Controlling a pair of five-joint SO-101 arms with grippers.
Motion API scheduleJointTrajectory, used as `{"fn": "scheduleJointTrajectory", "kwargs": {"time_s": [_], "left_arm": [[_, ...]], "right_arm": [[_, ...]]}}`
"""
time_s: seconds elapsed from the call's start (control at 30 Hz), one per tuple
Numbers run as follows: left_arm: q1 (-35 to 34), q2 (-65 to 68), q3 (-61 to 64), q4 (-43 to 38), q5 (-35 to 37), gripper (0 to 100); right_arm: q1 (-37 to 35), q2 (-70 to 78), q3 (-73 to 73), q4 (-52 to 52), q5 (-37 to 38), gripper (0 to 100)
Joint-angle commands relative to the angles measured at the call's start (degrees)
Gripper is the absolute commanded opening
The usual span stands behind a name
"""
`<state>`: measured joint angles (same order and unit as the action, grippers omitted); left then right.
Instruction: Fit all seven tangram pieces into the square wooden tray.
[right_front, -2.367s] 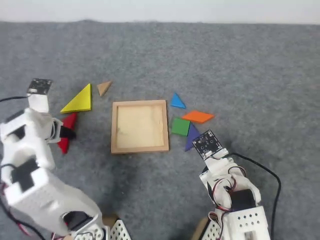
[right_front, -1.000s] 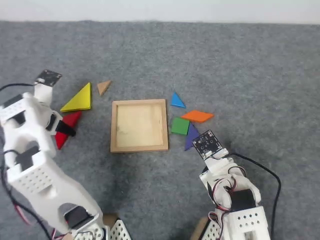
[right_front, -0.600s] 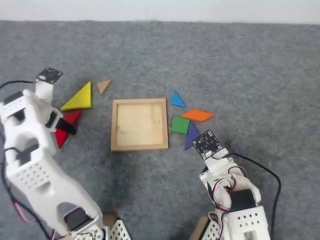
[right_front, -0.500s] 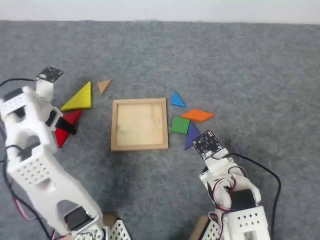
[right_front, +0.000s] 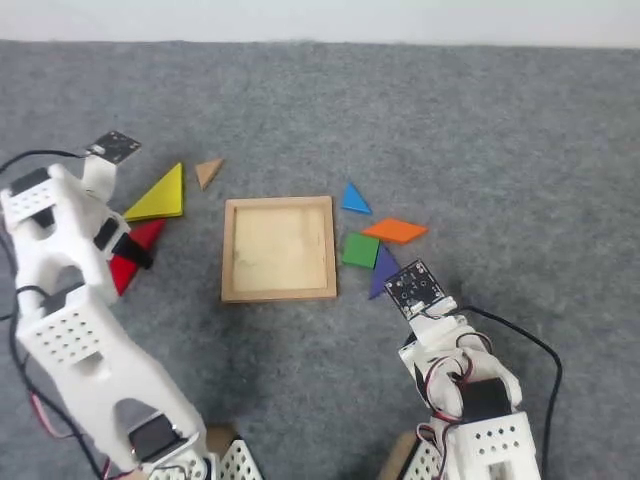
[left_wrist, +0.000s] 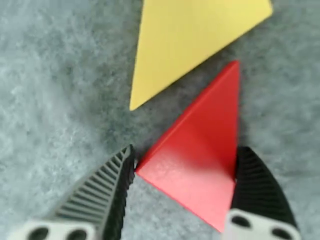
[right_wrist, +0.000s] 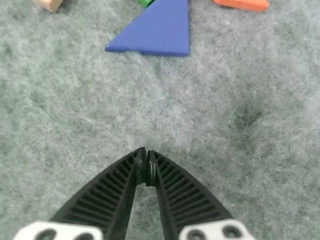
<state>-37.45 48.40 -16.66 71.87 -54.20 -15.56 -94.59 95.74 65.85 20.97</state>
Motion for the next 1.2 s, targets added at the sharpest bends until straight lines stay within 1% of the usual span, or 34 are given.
{"fn": "scheduleJointTrajectory", "kwargs": {"time_s": [0.0, 0.27, 0.4, 0.7, 0.8, 1.17], "left_arm": [[-1.41, 10.73, 0.92, -0.7, -2.64, 25], [-1.49, 10.64, 0.92, -0.62, -2.64, 22], [-2.11, 10.37, 0.75, 0.7, -2.64, 22], [-3.08, 10.29, 0.66, 0.79, -2.73, 22], [-3.08, 10.29, 0.57, 0.79, -2.73, 19], [-3.08, 5.01, 4.88, 1.67, -2.55, 18]], "right_arm": [[0.57, 0.4, 0.18, 0.13, -0.26, 0.6], [0.57, 0.4, 0.18, 0.13, -0.26, 0.6], [0.57, 0.4, 0.18, 0.13, -0.26, 0.6], [0.57, 0.4, 0.18, 0.13, -0.26, 0.6], [0.57, 0.4, 0.18, 0.13, -0.26, 0.6], [0.57, 0.4, 0.18, 0.13, -0.26, 0.6]]}}
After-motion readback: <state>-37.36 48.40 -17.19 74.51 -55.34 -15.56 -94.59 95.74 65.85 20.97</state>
